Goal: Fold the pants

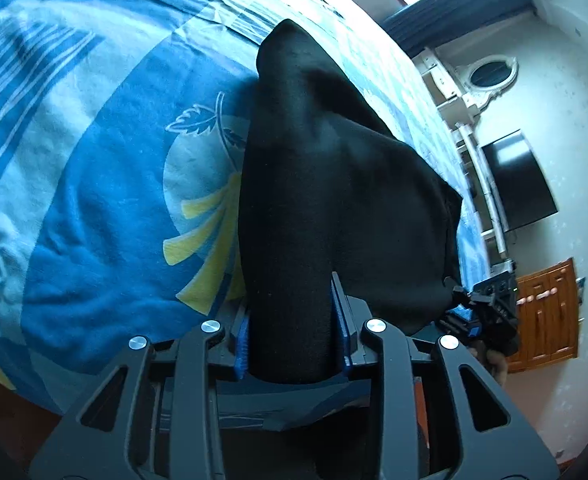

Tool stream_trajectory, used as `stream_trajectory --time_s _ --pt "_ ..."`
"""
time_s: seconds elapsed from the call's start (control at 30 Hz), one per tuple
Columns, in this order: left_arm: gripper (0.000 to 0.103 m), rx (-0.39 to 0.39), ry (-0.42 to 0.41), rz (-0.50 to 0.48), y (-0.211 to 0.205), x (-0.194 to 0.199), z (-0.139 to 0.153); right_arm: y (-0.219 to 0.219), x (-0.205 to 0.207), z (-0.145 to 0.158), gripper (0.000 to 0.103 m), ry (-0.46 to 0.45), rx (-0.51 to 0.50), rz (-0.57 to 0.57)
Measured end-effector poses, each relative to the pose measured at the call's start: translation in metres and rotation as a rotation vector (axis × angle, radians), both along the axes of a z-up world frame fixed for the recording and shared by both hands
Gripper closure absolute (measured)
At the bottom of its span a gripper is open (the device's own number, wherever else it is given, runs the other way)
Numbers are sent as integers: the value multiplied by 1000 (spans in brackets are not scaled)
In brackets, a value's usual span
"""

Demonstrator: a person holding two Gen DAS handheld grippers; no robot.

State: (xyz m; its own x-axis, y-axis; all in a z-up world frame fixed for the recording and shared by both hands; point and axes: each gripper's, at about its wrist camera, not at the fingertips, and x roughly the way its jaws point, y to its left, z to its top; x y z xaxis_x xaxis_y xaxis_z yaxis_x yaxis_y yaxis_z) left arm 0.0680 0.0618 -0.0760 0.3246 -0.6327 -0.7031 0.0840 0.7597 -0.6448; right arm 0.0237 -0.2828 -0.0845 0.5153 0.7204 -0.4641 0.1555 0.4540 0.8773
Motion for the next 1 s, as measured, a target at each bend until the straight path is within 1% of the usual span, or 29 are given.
stream_trajectory --time_s 0.17,0.37,0.63,0.73,0.77,0.83,0.9,0.93,1.0 --pt "71 16 -21 -12 -2 -2 2 1 -1 1 68 -3 3 1" --pt "70 10 -23 -8 -2 -10 2 0 -4 0 68 -8 5 5" --pt "69 15 -24 -8 -2 -10 2 0 -4 -1 68 -7 7 4" --pt "63 25 -28 -8 -2 -10 2 0 -4 0 67 -11 15 5" --pt "57 29 -30 -7 -2 -10 3 0 -4 0 66 -11 21 5" --pt "52 35 -36 -5 -1 -10 4 -2 -4 0 64 -14 41 5" --pt "41 48 -43 -4 0 -10 4 -5 -4 -1 62 -16 67 3" --pt "39 59 -48 -2 0 -11 5 -5 -5 -1 61 -15 77 2" --pt "30 81 -60 -1 0 -13 6 -7 -6 -2 60 -12 93 -3"
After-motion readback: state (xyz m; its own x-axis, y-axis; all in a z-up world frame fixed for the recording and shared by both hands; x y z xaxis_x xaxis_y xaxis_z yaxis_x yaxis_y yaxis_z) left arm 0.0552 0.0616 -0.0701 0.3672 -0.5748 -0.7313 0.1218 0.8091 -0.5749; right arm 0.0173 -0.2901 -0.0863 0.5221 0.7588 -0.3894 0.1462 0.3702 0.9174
